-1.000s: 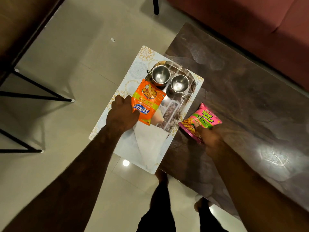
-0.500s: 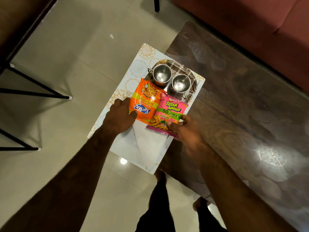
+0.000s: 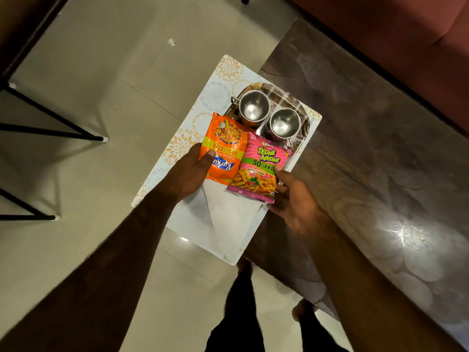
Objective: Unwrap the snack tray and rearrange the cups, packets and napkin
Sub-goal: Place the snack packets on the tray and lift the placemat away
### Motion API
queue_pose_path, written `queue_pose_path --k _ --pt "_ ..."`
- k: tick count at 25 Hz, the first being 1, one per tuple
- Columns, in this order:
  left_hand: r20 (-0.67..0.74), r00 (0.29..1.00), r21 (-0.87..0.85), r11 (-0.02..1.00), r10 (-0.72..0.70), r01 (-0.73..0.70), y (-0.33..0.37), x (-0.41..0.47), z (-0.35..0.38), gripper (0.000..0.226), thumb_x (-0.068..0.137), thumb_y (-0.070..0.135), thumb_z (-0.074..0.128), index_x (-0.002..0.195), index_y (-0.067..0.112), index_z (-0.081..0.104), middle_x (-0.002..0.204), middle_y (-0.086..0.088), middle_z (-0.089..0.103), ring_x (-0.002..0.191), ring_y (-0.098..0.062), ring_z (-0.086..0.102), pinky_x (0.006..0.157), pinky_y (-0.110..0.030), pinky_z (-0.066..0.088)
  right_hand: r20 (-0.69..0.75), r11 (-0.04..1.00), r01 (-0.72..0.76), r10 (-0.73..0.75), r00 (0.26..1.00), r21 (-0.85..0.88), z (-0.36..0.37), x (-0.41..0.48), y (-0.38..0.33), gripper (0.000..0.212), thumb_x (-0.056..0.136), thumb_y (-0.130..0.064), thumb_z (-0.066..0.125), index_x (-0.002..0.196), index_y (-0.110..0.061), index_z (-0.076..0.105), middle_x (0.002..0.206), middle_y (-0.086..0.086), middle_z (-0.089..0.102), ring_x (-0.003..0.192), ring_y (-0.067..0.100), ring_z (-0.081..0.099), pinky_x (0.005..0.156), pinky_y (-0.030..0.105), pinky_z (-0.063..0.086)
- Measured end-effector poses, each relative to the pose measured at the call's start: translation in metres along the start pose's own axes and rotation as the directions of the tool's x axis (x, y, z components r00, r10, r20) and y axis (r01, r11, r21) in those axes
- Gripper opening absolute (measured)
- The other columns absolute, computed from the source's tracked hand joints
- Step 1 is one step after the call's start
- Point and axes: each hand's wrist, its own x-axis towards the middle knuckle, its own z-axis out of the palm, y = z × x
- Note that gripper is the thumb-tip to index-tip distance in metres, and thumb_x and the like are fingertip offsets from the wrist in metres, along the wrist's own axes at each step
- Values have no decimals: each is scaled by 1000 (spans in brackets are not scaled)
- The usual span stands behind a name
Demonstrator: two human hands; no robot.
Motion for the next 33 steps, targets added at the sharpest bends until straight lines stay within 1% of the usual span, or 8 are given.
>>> queue_pose_path --k 4,7,11,16,19,24,29,33 --pt "-10 1000 -44 999 20 -20 0 1 3 42 104 45 37 140 24 47 126 7 60 95 4 59 71 -5 41 33 1000 26 -26 999 -16 10 8 -2 53 68 -53 94 91 -10 74 88 9 73 80 23 69 85 42 60" --pt "-29 999 -63 998 23 -24 -1 2 2 41 104 43 38 139 23 48 125 6 61 93 5 60 68 -4 42 95 1000 22 -23 995 16 10 13 -2 92 42 -59 100 117 -9 77 118 16 81 109 30 75 109 54 56" --pt "-66 998 -90 996 20 -26 -8 8 3 40 103 47 39 133 23 51 124 3 65 101 -5 64 80 -20 49 111 999 30 -33 993 35 13 21 -2 123 27 -58 106 133 -7 70 130 19 76 115 34 74 113 60 52" --pt "-84 996 -179 984 -4 -12 -12 8 4 44 100 53 42 128 23 55 121 0 68 103 -14 69 93 -38 56 193 989 -2 -26 981 146 3 22 0 109 40 -38 110 137 -9 69 142 25 68 133 44 65 113 68 49" --pt "-77 997 -201 980 -9 -7 -15 2 8 46 98 55 43 127 22 55 121 -1 68 103 -15 69 93 -41 57 252 977 -20 -35 967 214 -2 26 9 103 47 -30 109 138 -7 68 137 23 68 125 46 64 115 74 42" --pt "-80 996 -218 976 -31 13 -11 -4 12 38 102 47 43 126 18 54 120 -2 67 102 -14 69 89 -38 58 336 958 10 -111 935 288 -7 29 21 65 47 -24 106 107 -13 83 108 22 80 90 37 80 96 58 61" --pt "-31 999 -256 966 -33 24 -9 -1 8 38 103 47 40 119 17 56 116 -5 68 102 -17 69 89 -39 59 348 939 30 -156 924 341 -14 25 26 80 33 -29 111 106 -18 82 101 10 85 85 26 83 80 49 67" --pt "-382 913 271 962 144 -38 -14 20 -20 41 90 38 57 124 14 55 122 -14 59 114 -35 57 97 -46 47 349 951 66 -174 921 301 -23 24 25 80 30 -38 112 103 -24 83 100 6 85 87 29 80 82 45 63"
